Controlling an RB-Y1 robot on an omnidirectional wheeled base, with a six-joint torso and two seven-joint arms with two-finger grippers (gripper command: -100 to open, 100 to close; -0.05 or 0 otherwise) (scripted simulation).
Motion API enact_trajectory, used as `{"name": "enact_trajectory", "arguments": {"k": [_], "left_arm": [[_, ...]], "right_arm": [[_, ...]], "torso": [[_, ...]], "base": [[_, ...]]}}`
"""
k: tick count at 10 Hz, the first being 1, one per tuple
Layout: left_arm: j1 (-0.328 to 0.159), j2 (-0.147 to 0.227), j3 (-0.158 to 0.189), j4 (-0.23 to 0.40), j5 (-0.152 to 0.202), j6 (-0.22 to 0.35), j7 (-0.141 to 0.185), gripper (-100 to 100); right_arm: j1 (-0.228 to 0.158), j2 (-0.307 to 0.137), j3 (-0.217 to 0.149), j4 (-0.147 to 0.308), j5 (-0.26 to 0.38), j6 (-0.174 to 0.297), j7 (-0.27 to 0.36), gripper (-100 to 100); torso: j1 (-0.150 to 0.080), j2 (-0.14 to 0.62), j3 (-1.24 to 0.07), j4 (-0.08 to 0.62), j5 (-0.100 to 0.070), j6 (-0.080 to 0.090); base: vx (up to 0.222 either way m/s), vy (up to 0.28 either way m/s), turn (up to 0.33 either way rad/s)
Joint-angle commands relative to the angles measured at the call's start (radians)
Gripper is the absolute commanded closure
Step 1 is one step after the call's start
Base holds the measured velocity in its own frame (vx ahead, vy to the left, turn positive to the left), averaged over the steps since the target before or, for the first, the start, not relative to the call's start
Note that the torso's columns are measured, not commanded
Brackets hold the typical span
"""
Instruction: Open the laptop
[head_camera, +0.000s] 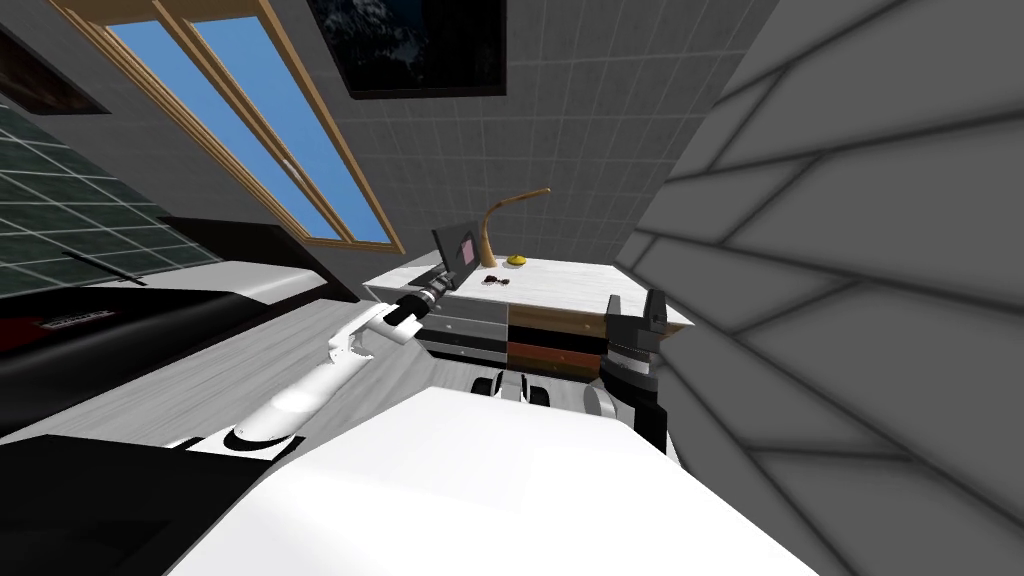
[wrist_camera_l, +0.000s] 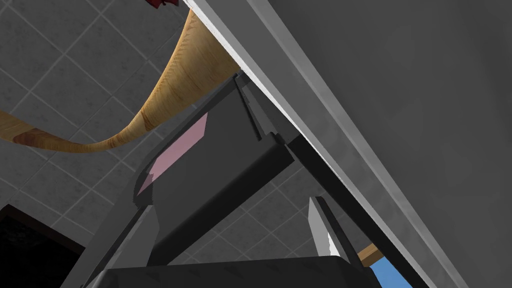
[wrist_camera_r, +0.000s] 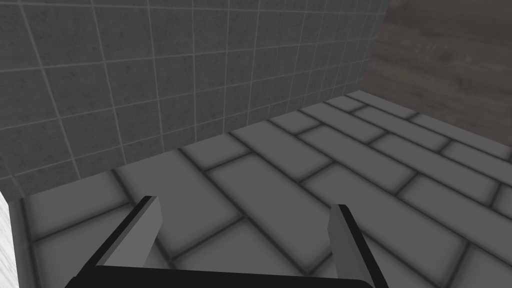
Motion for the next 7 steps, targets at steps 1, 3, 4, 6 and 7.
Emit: {"name": "enact_trajectory", "arguments": {"k": [1, 3, 4, 6, 7], "left_arm": [[-0.078, -0.006, -0.022, 0.078, 0.007, -0.002, -0.012, -100], [-0.131, -0.014, -0.058, 0.130, 0.023, -0.007, -0.033, -100], [-0.158, -0.014, -0.058, 0.155, 0.023, -0.007, -0.033, -100], [-0.197, -0.014, -0.058, 0.192, 0.023, -0.007, -0.033, -100], [-0.237, -0.022, -0.094, 0.229, 0.039, -0.012, -0.054, -100]], "right_arm": [[0.000, 0.000, 0.000, 0.000, 0.000, 0.000, 0.000, 0], [0.000, 0.000, 0.000, 0.000, 0.000, 0.000, 0.000, 0], [0.000, 0.000, 0.000, 0.000, 0.000, 0.000, 0.000, 0], [0.000, 0.000, 0.000, 0.000, 0.000, 0.000, 0.000, 0], [0.000, 0.000, 0.000, 0.000, 0.000, 0.000, 0.000, 0]], "torso": [[0.000, -0.001, 0.000, 0.000, 0.000, 0.000], [0.000, -0.005, -0.003, -0.001, -0.001, 0.000], [0.000, -0.001, -0.001, -0.001, 0.001, 0.001], [-0.001, -0.003, -0.001, -0.001, 0.000, 0.000], [-0.001, -0.004, -0.002, -0.001, -0.001, 0.000]], "base": [[-0.045, 0.002, -0.003], [-0.038, 0.004, -0.003], [-0.085, 0.012, -0.011], [-0.033, -0.008, -0.008], [-0.074, -0.003, -0.011]]}}
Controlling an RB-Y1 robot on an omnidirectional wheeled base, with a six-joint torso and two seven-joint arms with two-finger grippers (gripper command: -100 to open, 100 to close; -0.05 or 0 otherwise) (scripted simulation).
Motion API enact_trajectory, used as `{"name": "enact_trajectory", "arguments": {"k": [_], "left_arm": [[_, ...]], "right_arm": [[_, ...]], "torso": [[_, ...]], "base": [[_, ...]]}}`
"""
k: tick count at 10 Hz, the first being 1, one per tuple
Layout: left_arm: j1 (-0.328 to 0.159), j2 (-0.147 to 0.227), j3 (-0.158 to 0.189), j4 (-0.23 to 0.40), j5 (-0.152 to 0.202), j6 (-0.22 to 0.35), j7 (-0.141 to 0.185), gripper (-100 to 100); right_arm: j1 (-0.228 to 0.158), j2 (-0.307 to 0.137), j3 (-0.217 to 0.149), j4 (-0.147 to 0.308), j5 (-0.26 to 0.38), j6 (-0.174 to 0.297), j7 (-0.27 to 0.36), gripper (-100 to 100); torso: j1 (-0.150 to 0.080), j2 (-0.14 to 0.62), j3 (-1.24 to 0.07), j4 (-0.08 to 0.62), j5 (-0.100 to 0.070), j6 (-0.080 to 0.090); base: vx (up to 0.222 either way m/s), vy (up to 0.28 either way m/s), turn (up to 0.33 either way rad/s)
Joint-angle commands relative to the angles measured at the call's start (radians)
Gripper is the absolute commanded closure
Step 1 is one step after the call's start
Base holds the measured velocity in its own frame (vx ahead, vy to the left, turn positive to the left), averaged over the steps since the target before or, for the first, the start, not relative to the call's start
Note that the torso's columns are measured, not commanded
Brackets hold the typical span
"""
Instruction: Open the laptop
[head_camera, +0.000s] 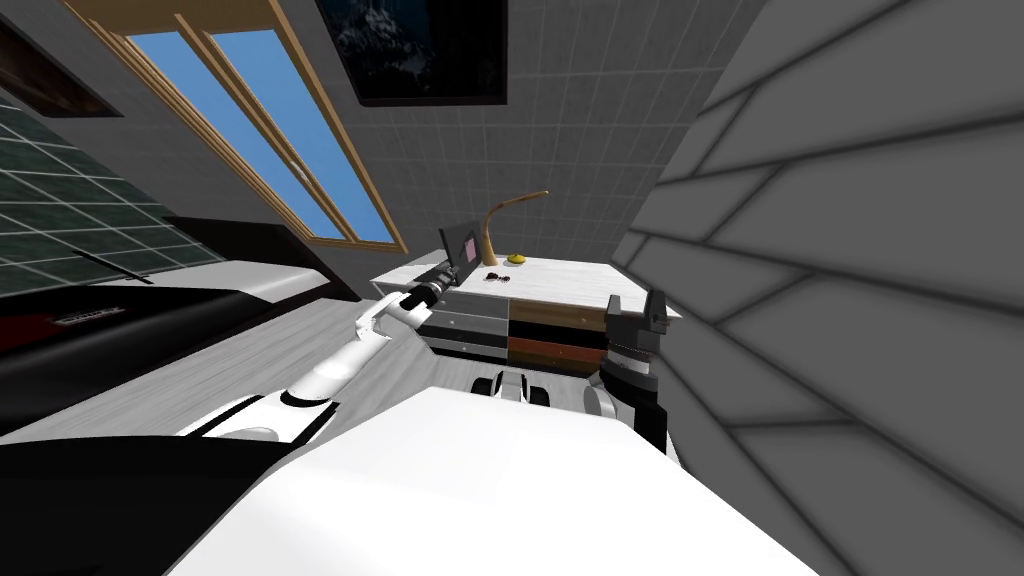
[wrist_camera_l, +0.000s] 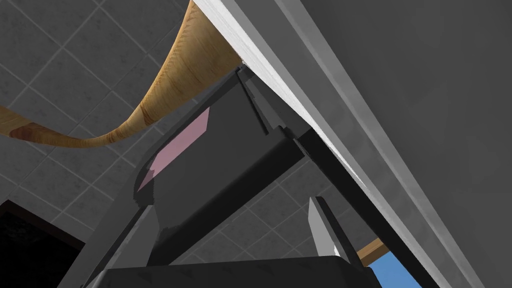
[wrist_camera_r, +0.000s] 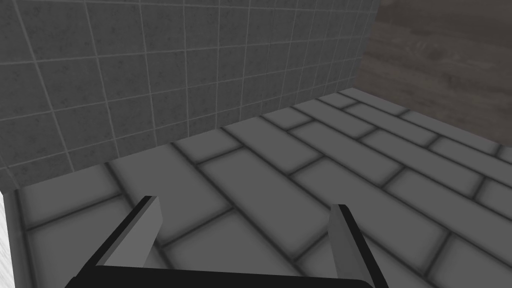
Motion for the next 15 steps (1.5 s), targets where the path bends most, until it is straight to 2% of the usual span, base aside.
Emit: {"name": "enact_trajectory", "arguments": {"k": [1, 2, 3, 6, 7, 9, 10, 11, 13, 14, 15], "left_arm": [[-0.073, -0.012, -0.038, 0.071, 0.014, -0.007, -0.022, -100], [-0.107, -0.012, -0.038, 0.108, 0.014, -0.007, -0.022, -100], [-0.142, -0.020, -0.074, 0.144, 0.030, -0.012, -0.043, -100], [-0.210, -0.020, -0.074, 0.207, 0.030, -0.012, -0.043, -100], [-0.241, -0.028, -0.110, 0.240, 0.046, -0.017, -0.064, -100], [-0.297, -0.028, -0.110, 0.303, 0.046, -0.017, -0.064, -100], [-0.310, -0.028, -0.110, 0.303, 0.046, -0.017, -0.064, -100], [-0.351, -0.036, -0.145, 0.350, 0.062, -0.022, -0.085, -100], [-0.410, -0.036, -0.145, 0.400, 0.062, -0.022, -0.085, -100], [-0.393, -0.033, -0.144, 0.386, 0.065, -0.023, -0.084, -100], [-0.345, -0.028, -0.110, 0.337, 0.046, -0.017, -0.064, 100]], "right_arm": [[0.000, 0.000, 0.000, 0.000, 0.000, 0.000, 0.000, 0], [0.000, 0.000, 0.000, 0.000, 0.000, 0.000, 0.000, 0], [0.000, 0.000, 0.000, 0.000, 0.000, 0.000, 0.000, 0], [0.000, 0.000, 0.000, 0.000, 0.000, 0.000, 0.000, 0], [0.000, 0.000, 0.000, 0.000, 0.000, 0.000, 0.000, 0], [0.000, 0.000, 0.000, 0.000, 0.000, 0.000, 0.000, 0], [0.000, 0.000, 0.000, 0.000, 0.000, 0.000, 0.000, 0], [0.000, 0.000, 0.000, 0.000, 0.000, 0.000, 0.000, 0], [0.000, 0.000, 0.000, 0.000, 0.000, 0.000, 0.000, 0], [0.000, 0.000, 0.000, 0.000, 0.000, 0.000, 0.000, 0], [0.000, 0.000, 0.000, 0.000, 0.000, 0.000, 0.000, 0]], "torso": [[0.000, 0.004, 0.002, 0.000, 0.001, 0.001], [0.001, 0.003, 0.002, 0.000, 0.001, 0.001], [0.001, 0.001, 0.001, 0.000, 0.001, 0.001], [0.000, 0.001, 0.001, 0.000, 0.000, 0.000], [0.000, -0.001, -0.001, 0.000, 0.000, 0.000], [0.001, 0.005, 0.003, 0.001, 0.000, 0.000], [0.001, 0.003, 0.002, 0.001, 0.000, 0.000], [0.001, 0.000, 0.000, 0.000, 0.000, 0.000], [0.001, 0.004, 0.003, 0.001, 0.000, 0.000], [0.001, 0.003, 0.002, 0.001, 0.000, 0.000], [0.001, 0.001, 0.001, 0.000, 0.000, 0.000]], "base": [[-0.082, 0.000, -0.005], [-0.048, -0.001, -0.009], [-0.107, 0.003, -0.024], [-0.051, 0.002, -0.003], [-0.073, -0.004, -0.020], [-0.067, 0.002, -0.006], [-0.005, 0.001, 0.000], [-0.072, -0.009, -0.017], [-0.063, 0.004, -0.008], [-0.016, 0.002, -0.002], [0.067, 0.006, 0.027]]}}
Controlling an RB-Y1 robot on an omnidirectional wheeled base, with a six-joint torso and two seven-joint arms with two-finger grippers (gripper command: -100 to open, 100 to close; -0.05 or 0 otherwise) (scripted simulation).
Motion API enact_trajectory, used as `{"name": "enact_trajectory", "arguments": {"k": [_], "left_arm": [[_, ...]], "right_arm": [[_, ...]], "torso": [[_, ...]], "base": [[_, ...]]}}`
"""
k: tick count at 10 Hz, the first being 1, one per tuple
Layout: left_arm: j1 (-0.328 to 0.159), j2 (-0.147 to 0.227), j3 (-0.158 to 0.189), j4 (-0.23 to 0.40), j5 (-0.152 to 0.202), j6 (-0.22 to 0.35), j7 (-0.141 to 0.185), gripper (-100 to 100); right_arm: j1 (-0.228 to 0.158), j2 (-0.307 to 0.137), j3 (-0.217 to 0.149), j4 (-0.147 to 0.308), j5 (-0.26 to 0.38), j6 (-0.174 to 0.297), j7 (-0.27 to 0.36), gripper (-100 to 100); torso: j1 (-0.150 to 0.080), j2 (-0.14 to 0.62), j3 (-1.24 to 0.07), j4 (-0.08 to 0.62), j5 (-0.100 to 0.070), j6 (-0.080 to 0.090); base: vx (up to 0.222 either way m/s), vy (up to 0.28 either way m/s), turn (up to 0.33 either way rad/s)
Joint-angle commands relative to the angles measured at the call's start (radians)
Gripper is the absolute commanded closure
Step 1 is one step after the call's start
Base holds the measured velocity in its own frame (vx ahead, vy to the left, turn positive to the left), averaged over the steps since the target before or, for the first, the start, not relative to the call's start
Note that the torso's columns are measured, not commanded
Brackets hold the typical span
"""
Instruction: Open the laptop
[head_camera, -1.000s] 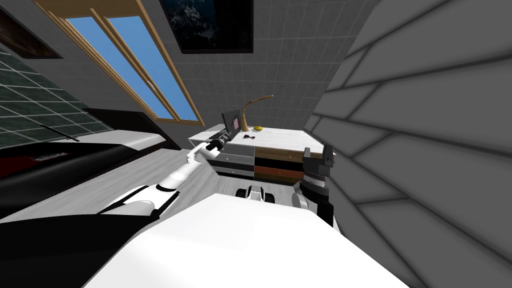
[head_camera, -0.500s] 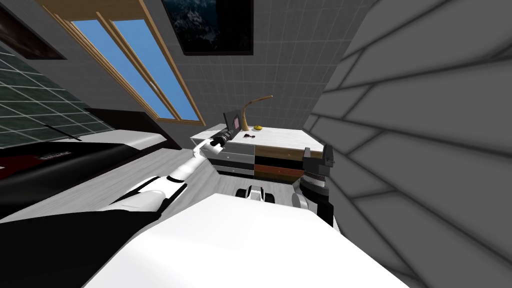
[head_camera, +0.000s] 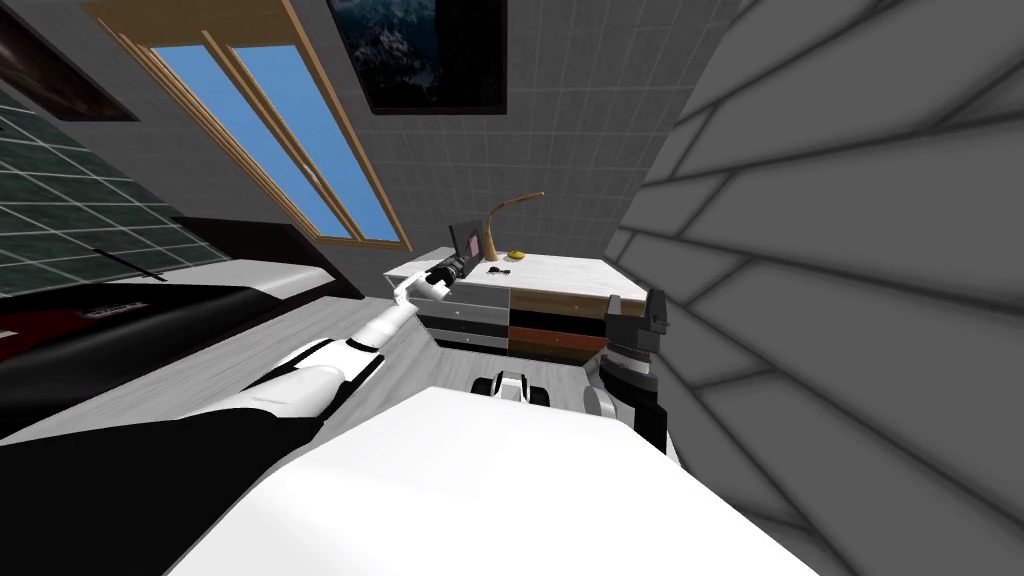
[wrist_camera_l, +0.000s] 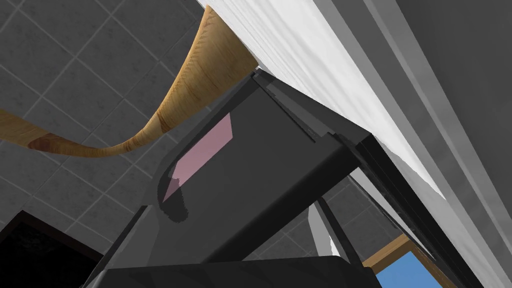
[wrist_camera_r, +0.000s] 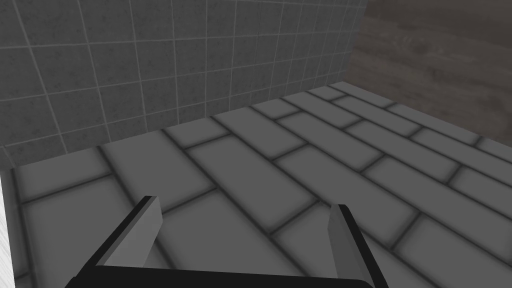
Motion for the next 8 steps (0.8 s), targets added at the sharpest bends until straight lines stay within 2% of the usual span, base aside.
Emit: {"name": "enact_trajectory", "arguments": {"k": [1, 2, 4, 5, 6, 8], "left_arm": [[0.078, 0.005, 0.035, -0.080, -0.019, 0.005, 0.021, 100], [0.111, 0.013, 0.071, -0.117, -0.035, 0.010, 0.042, 100], [0.176, 0.013, 0.071, -0.180, -0.035, 0.010, 0.042, 100], [0.185, 0.013, 0.071, -0.180, -0.035, 0.010, 0.042, 100], [0.217, 0.022, 0.107, -0.230, -0.051, 0.015, 0.063, 100], [0.282, 0.022, 0.107, -0.277, -0.051, 0.015, 0.063, 100]], "right_arm": [[0.000, 0.000, 0.000, 0.000, 0.000, 0.000, 0.000, 0], [0.000, 0.000, 0.000, 0.000, 0.000, 0.000, 0.000, 0], [0.000, 0.000, 0.000, 0.000, 0.000, 0.000, 0.000, 0], [0.000, 0.000, 0.000, 0.000, 0.000, 0.000, 0.000, 0], [0.000, 0.000, 0.000, 0.000, 0.000, 0.000, 0.000, 0], [0.000, 0.000, 0.000, 0.000, 0.000, 0.000, 0.000, 0]], "torso": [[0.000, -0.003, -0.002, 0.000, 0.000, 0.000], [0.002, -0.004, -0.003, -0.001, 0.003, 0.001], [0.003, -0.006, -0.004, -0.005, 0.004, 0.003], [0.001, -0.003, -0.002, -0.006, 0.004, 0.005], [0.000, 0.000, 0.000, -0.006, 0.004, 0.003], [-0.001, 0.000, 0.000, -0.002, 0.001, 0.000]], "base": [[0.112, 0.006, 0.021], [0.143, -0.012, 0.023], [0.090, 0.000, 0.021], [0.012, 0.011, -0.022], [0.055, 0.000, -0.006], [0.070, -0.003, 0.016]]}}
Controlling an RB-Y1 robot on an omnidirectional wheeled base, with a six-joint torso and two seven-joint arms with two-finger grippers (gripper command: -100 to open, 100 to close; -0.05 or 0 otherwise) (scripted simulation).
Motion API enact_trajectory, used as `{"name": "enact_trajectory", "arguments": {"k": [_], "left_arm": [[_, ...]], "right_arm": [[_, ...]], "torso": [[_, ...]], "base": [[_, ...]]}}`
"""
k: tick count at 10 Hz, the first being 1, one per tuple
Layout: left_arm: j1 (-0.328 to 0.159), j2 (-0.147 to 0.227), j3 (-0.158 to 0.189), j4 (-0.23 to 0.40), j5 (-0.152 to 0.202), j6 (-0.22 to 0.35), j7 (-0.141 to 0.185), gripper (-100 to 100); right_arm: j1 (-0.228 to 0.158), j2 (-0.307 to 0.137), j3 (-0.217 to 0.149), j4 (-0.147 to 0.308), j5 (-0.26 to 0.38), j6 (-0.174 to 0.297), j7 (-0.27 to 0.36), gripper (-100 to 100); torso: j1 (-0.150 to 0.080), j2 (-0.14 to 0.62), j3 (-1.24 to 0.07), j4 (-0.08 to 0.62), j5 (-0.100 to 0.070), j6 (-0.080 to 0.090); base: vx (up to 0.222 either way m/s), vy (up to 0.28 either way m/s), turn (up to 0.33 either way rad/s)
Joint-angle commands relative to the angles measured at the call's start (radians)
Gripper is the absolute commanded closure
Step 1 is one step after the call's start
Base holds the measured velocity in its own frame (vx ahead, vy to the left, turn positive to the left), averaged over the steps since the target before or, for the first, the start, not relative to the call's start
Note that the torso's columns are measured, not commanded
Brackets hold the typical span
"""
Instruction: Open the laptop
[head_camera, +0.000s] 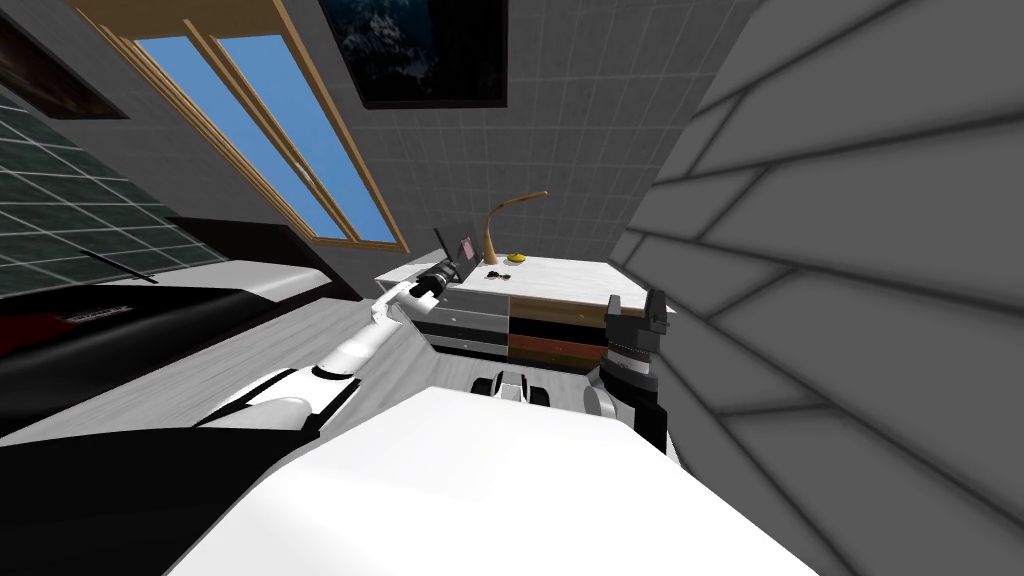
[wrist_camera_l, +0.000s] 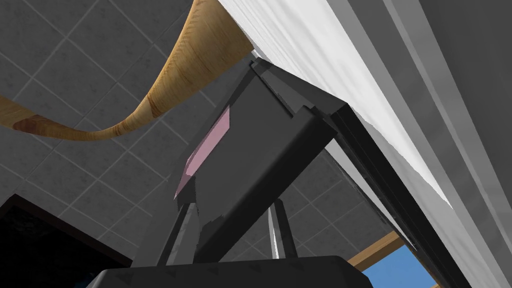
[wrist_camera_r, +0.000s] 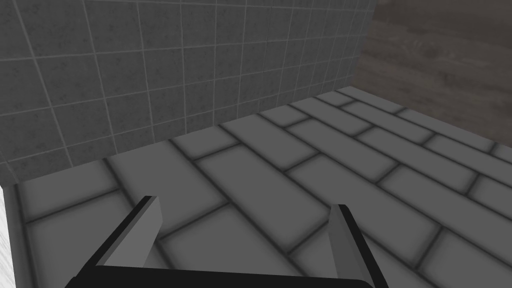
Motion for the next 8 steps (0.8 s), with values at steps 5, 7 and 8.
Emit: {"name": "enact_trajectory", "arguments": {"k": [5, 7, 8], "left_arm": [[0.153, 0.006, 0.036, -0.130, -0.017, 0.006, 0.025, 100], [0.223, 0.014, 0.072, -0.217, -0.033, 0.011, 0.046, 100], [0.253, 0.014, 0.072, -0.227, -0.033, 0.011, 0.046, 100]], "right_arm": [[0.000, 0.000, 0.000, 0.000, 0.000, 0.000, 0.000, 0], [0.000, 0.000, 0.000, 0.000, 0.000, 0.000, 0.000, 0], [0.000, 0.000, 0.000, 0.000, 0.000, 0.000, 0.000, 0]], "torso": [[0.000, 0.002, 0.001, -0.002, 0.001, 0.001], [-0.001, 0.001, 0.001, 0.000, 0.000, 0.001], [-0.002, 0.001, 0.001, 0.001, -0.001, 0.001]], "base": [[0.052, 0.002, 0.006], [0.085, -0.006, 0.012], [0.040, 0.001, 0.008]]}}
